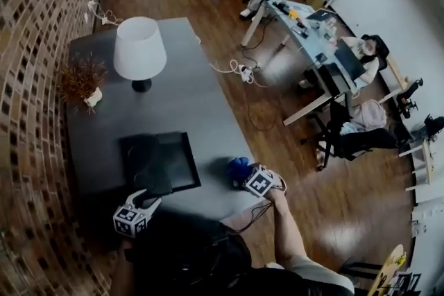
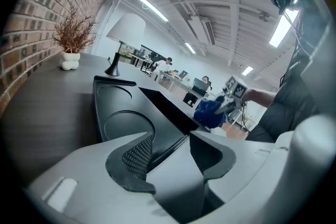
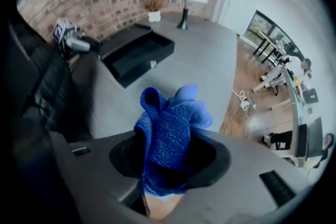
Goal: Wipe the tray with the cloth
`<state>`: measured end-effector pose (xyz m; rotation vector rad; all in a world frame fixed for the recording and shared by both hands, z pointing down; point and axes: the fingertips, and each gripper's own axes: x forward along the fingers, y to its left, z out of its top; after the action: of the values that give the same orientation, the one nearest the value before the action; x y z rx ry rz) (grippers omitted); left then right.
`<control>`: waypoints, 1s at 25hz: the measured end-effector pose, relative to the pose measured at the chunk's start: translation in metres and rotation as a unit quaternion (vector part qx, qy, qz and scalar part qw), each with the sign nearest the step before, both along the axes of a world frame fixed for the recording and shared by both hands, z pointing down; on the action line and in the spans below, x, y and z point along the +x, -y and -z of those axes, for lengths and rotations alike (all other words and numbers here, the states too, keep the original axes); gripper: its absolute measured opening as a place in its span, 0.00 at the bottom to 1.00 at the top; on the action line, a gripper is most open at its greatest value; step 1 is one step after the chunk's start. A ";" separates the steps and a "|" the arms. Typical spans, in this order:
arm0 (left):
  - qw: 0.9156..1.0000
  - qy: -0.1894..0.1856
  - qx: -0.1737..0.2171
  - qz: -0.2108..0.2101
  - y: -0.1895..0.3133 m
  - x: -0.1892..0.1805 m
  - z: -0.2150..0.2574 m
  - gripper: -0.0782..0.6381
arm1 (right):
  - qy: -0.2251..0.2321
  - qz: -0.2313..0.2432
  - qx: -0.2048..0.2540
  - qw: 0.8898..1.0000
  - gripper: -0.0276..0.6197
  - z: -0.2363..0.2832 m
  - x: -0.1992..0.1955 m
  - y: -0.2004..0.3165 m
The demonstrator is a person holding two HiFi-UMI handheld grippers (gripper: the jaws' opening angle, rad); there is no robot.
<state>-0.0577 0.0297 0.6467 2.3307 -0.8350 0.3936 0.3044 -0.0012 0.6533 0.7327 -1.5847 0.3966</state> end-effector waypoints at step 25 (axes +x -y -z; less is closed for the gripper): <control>0.991 -0.115 -0.013 0.072 0.029 -0.022 0.057 0.45 | 0.213 -0.027 0.098 0.972 0.60 0.077 -0.046 -0.006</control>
<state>-0.0793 0.0007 0.5895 2.2222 -0.8727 0.0721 0.2588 0.0046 0.5760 0.8843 -2.0322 0.4641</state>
